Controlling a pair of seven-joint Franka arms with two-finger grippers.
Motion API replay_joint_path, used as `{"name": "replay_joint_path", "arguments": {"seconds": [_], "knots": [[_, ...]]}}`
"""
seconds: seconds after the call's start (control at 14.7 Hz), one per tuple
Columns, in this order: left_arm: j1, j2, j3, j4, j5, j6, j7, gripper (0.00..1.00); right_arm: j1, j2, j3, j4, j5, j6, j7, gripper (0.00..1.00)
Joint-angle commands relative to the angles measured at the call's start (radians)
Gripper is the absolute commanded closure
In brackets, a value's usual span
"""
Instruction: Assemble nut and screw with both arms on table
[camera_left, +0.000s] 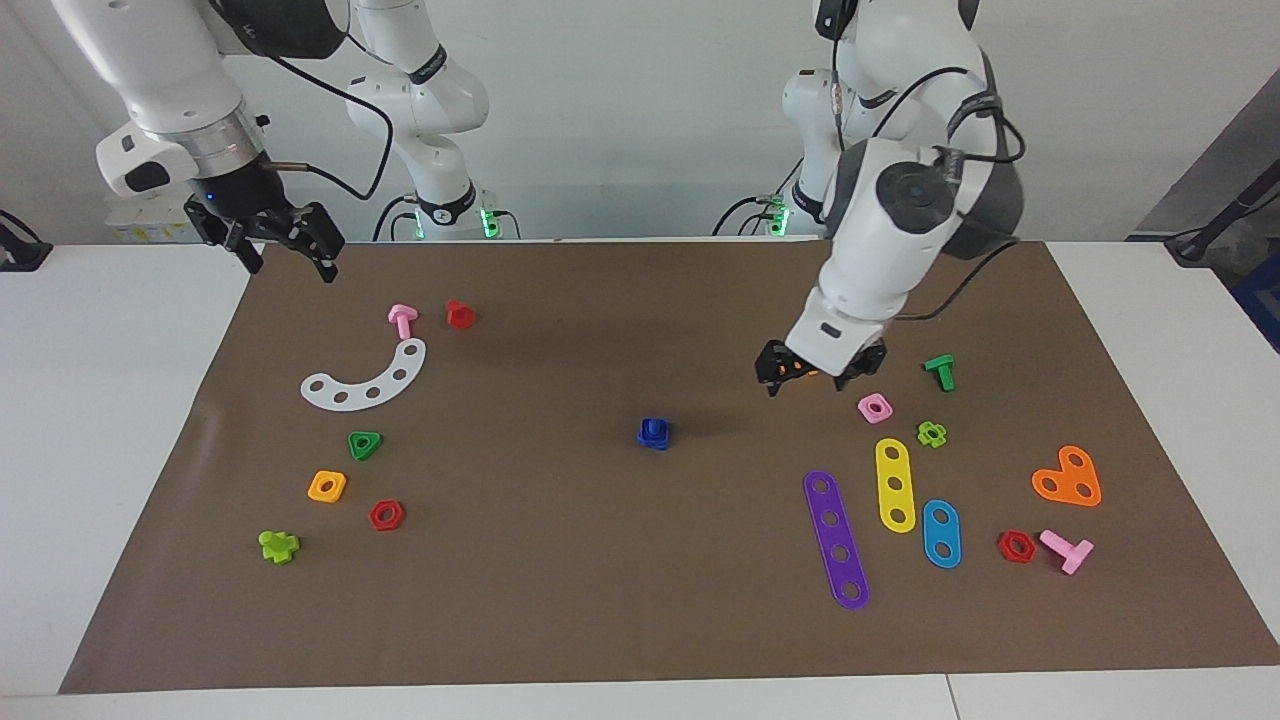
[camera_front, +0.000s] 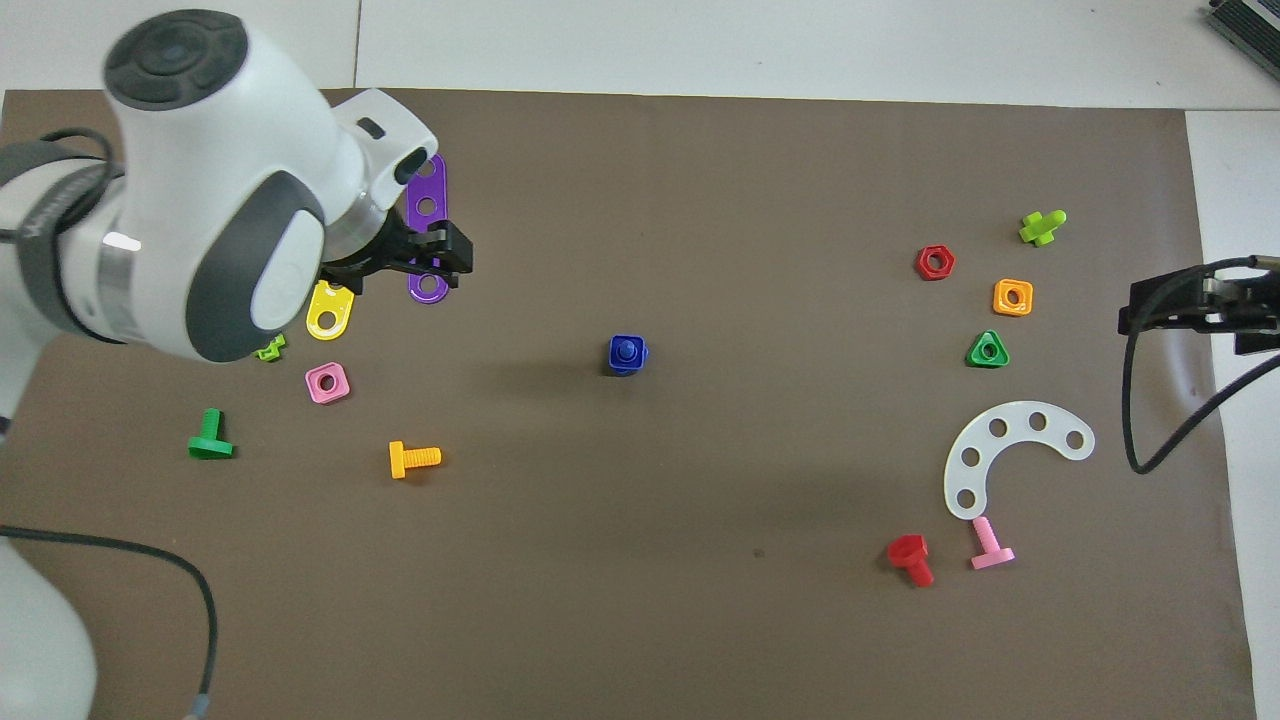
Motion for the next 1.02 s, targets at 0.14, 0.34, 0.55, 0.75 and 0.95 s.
{"name": "replay_joint_path", "arguments": {"seconds": [0.14, 0.34, 0.55, 0.75, 0.95], "knots": [[0.217, -0.168, -0.009, -0.149, -0.014, -0.073, 0.319, 0.00, -0.005, -0.020, 0.002, -0.020, 0.012, 0.001, -0.015, 0.00], [0.259, -0.250, -0.001, -0.190, 0.000, -0.076, 0.318, 0.00, -0.005, -0.020, 0.002, -0.020, 0.012, 0.001, -0.015, 0.00], [0.252, -0.293, -0.001, -0.190, 0.029, -0.093, 0.248, 0.00, -0.005, -0.019, 0.002, -0.020, 0.012, 0.001, -0.015, 0.00], [0.216, -0.307, -0.018, -0.190, 0.096, -0.115, 0.157, 0.00, -0.005, -0.019, 0.002, -0.020, 0.012, 0.001, -0.015, 0.00], [0.175, -0.314, -0.019, -0.189, 0.161, -0.130, 0.154, 0.00, -0.005, -0.020, 0.002, -0.020, 0.012, 0.001, -0.015, 0.00]]}}
